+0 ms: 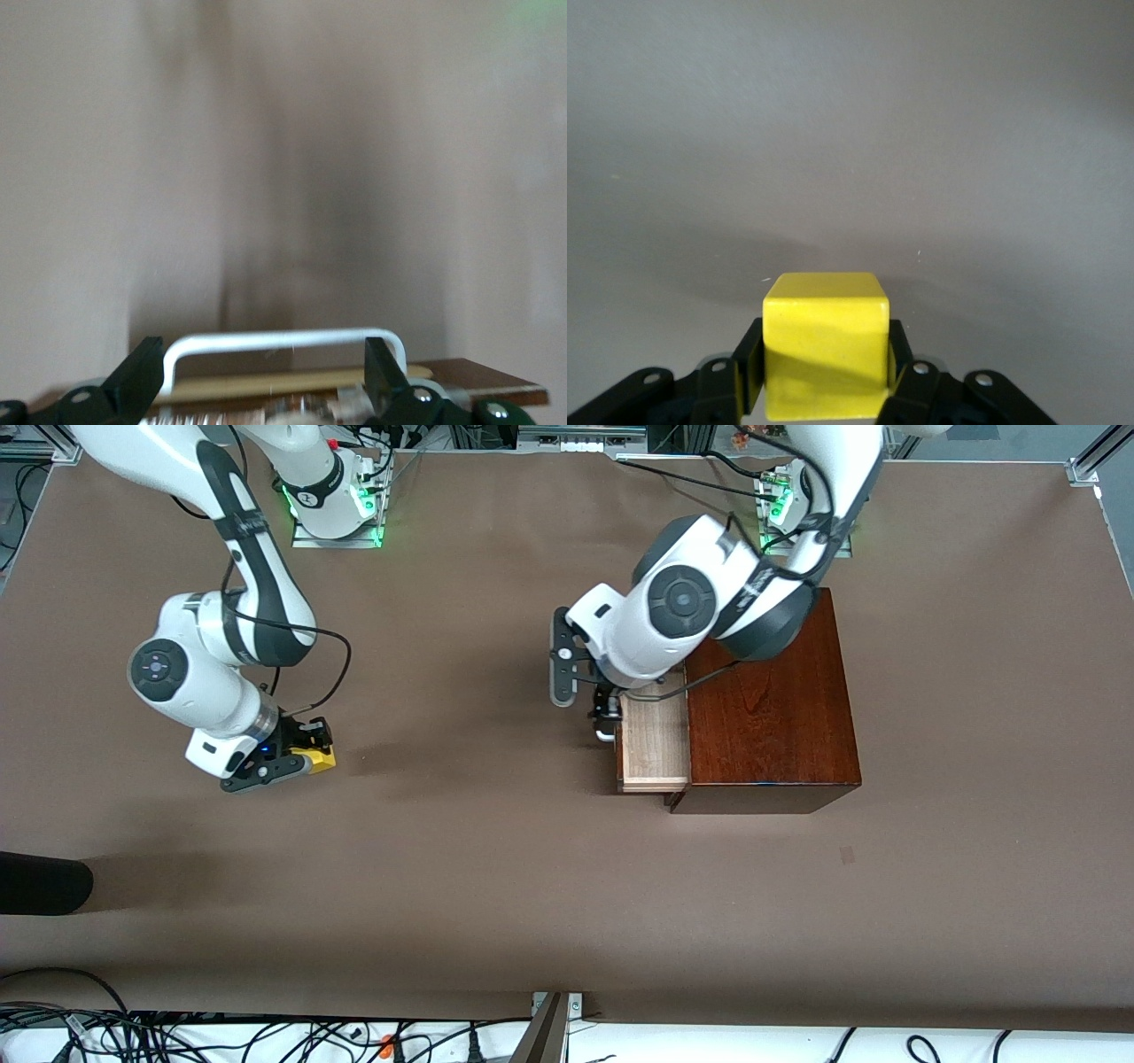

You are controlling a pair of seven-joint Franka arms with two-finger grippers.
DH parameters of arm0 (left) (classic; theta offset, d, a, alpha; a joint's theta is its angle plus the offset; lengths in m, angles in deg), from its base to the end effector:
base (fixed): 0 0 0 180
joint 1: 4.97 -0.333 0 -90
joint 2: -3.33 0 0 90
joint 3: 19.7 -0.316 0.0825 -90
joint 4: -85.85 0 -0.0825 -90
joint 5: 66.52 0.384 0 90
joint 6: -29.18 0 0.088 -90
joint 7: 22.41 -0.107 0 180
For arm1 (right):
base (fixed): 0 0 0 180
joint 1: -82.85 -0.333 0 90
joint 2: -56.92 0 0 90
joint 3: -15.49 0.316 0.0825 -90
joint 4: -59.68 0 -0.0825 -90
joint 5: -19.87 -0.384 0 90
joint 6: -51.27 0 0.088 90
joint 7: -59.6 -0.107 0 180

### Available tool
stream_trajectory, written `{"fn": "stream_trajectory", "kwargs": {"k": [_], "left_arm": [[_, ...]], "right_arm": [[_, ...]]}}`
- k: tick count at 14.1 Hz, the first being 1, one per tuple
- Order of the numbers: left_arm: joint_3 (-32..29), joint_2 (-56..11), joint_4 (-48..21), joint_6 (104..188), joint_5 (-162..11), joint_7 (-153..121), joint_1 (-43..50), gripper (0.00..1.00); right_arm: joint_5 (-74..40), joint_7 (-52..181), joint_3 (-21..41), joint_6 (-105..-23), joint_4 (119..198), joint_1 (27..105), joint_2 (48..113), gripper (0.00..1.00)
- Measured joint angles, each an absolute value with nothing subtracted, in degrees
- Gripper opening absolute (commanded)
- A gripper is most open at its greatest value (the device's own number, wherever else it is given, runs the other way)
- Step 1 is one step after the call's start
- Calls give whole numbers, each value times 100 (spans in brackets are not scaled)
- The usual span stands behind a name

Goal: Open drawer, take yellow block, close drawer
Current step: 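Lower the cube onto the table and open the right gripper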

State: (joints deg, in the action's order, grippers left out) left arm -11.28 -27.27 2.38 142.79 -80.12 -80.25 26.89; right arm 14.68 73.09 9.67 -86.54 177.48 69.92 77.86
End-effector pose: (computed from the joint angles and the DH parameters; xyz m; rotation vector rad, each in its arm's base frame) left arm 0.5389 -0.4528 0.3799 1.9909 -2.0421 0.0585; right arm 0.5869 0.0750 0.2570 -3.0821 -0.4633 0.0187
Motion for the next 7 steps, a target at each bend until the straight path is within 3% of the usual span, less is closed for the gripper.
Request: {"fn": "stream_trajectory", "kwargs": {"k": [5,6,7], "left_arm": [[-1122,-2957,-45,14862,-7719,-8370,2993,100],[-1122,-2966,-180,15015,-7596,-8374,3009,100],[-1123,-2968,-322,15146,-7466,-8377,3012,100]], "right_arm": [[1470,6556,967,-9444,18193,7012,8104,0],[1470,6432,972,-9554,18266,7012,8126,6],[1470,6287,974,-9579,18280,7012,8120,18]]}}
